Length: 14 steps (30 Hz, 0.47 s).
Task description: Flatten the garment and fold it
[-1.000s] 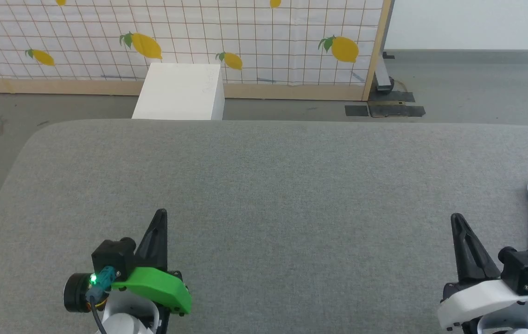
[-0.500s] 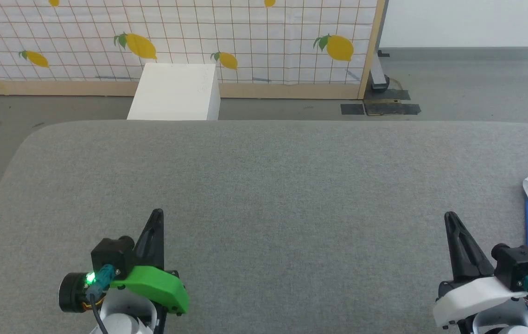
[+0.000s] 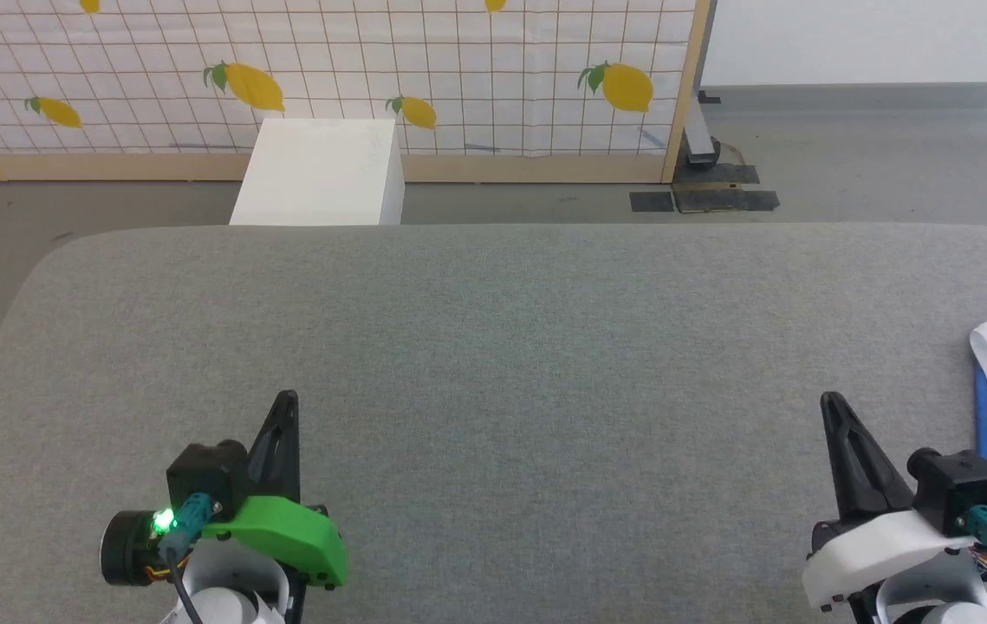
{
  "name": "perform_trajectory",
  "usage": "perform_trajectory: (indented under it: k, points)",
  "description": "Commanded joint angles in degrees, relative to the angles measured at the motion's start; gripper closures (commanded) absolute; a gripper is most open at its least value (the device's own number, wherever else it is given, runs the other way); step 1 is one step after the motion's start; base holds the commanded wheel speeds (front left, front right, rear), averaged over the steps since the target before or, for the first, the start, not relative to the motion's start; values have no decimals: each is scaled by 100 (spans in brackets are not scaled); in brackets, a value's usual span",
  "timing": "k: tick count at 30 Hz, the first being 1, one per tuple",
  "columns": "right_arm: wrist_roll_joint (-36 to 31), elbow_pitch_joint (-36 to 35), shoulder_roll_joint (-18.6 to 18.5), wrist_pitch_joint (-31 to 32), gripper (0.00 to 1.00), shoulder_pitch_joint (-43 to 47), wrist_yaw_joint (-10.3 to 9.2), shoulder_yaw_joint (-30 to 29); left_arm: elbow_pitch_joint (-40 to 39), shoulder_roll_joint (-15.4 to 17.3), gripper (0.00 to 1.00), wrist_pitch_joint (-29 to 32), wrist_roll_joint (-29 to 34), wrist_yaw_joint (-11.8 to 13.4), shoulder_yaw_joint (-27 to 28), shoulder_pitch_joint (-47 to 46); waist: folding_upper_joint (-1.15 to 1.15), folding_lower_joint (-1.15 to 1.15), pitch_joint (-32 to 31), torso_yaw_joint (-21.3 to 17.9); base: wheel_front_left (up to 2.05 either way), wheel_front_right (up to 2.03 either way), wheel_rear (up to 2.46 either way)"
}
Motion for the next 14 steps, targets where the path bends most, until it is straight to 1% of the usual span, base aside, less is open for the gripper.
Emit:
perform_trajectory:
  k: [1,14]
  points:
    - [-61,-35,5,40,100,-84,-6,30,-53,-27,100,36,102,35,25,77,0,0,2,-7,0,0,0]
    - [-127,-51,6,153,100,-129,-7,114,-232,-43,100,208,275,86,100,139,0,0,18,-74,0,0,0]
